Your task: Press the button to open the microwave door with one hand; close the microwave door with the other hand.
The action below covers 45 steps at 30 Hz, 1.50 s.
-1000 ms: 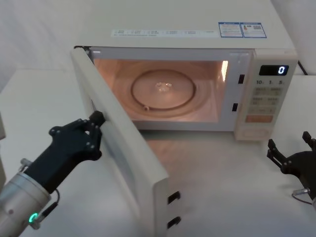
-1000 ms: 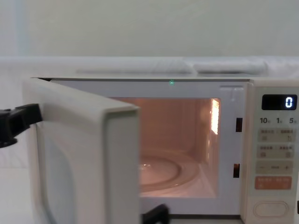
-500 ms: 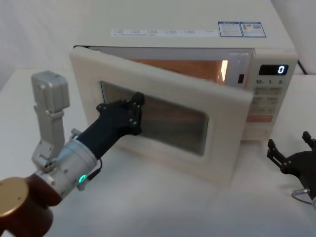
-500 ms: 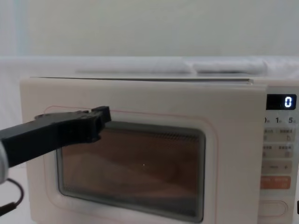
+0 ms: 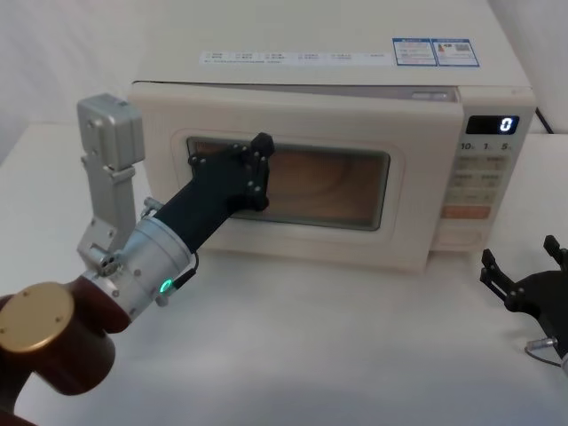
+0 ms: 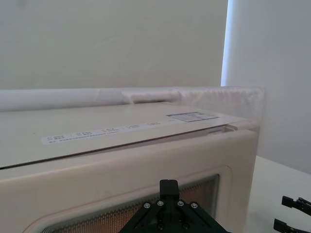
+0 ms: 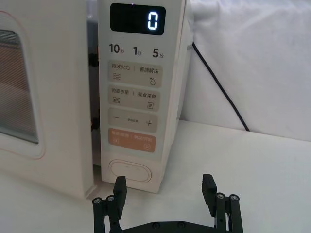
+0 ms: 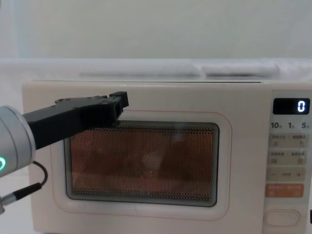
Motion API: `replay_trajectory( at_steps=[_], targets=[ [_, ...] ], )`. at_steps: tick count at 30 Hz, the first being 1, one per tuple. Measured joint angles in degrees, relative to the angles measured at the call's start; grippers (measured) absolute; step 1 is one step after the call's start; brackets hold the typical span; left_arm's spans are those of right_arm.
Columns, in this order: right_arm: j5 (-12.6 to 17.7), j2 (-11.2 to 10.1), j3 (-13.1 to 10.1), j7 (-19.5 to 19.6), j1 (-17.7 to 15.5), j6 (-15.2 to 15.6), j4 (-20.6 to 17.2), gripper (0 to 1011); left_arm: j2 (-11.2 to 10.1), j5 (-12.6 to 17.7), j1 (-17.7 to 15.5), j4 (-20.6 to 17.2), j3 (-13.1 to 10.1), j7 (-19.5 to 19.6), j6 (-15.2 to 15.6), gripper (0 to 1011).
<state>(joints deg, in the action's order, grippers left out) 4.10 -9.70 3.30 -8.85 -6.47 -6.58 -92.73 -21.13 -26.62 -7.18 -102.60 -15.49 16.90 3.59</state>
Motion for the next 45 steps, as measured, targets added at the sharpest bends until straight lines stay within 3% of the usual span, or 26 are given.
replay_trajectory(
  at_steps=[29,45],
  targets=[
    [0.00,0.00,0.00,0.00,0.00,0.00,-0.01,1002,3.95,2.27,-3.95,5.93,-1.04,-2.74,1.22,0],
    [0.00,0.00,0.00,0.00,0.00,0.00,0.00,1002,5.50,3.44,-4.78,6.73,-0.72,-3.47,0.67,0]
  ],
)
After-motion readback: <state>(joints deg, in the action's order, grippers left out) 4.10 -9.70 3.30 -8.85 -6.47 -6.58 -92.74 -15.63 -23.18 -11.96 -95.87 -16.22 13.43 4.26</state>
